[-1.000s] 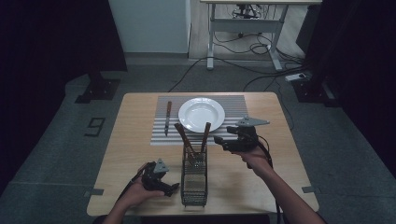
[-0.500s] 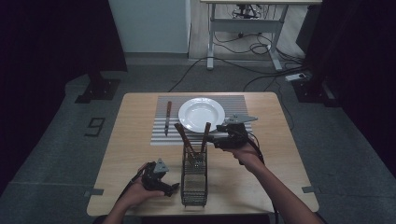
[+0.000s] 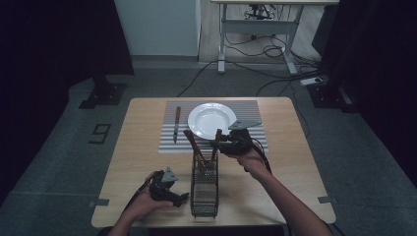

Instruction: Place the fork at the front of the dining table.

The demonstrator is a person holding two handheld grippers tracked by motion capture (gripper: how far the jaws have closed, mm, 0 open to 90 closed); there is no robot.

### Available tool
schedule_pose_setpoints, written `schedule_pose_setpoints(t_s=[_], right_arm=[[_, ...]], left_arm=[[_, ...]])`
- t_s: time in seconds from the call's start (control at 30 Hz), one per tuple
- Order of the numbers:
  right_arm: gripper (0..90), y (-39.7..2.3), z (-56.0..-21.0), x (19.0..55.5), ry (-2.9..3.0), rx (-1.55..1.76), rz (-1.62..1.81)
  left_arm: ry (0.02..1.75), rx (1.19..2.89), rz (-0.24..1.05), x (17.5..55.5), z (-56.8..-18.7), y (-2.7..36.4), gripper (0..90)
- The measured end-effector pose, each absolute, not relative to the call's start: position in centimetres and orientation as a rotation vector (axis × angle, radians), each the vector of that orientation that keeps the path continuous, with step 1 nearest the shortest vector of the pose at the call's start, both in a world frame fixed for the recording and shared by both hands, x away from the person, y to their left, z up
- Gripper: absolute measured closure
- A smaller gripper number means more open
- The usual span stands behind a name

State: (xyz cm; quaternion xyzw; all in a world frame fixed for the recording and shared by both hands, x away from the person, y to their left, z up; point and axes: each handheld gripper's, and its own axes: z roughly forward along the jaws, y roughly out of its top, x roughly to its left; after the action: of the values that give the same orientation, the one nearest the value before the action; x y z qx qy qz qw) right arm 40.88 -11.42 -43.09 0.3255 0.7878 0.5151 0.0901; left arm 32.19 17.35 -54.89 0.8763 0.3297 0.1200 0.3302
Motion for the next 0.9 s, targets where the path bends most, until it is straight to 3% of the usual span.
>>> schedule_pose_setpoints(t_s=[0.23, 0.4, 0.9], right_arm=[[75.4, -11.5, -43.7, 41.0, 2.327, 0.990, 1.588], [79.5, -11.8, -43.8, 41.2, 2.330, 1.018, 1.647], [80.5, -12.5, -42.0, 39.9, 2.218, 0.922, 1.747]], left_arm=[[0.863, 2.291, 0.313, 32.2, -54.9, 17.3, 0.0], [0.863, 2.291, 0.314, 32.2, -54.9, 17.3, 0.0], [0.861, 2.294, 0.314, 32.2, -54.9, 17.4, 0.0]])
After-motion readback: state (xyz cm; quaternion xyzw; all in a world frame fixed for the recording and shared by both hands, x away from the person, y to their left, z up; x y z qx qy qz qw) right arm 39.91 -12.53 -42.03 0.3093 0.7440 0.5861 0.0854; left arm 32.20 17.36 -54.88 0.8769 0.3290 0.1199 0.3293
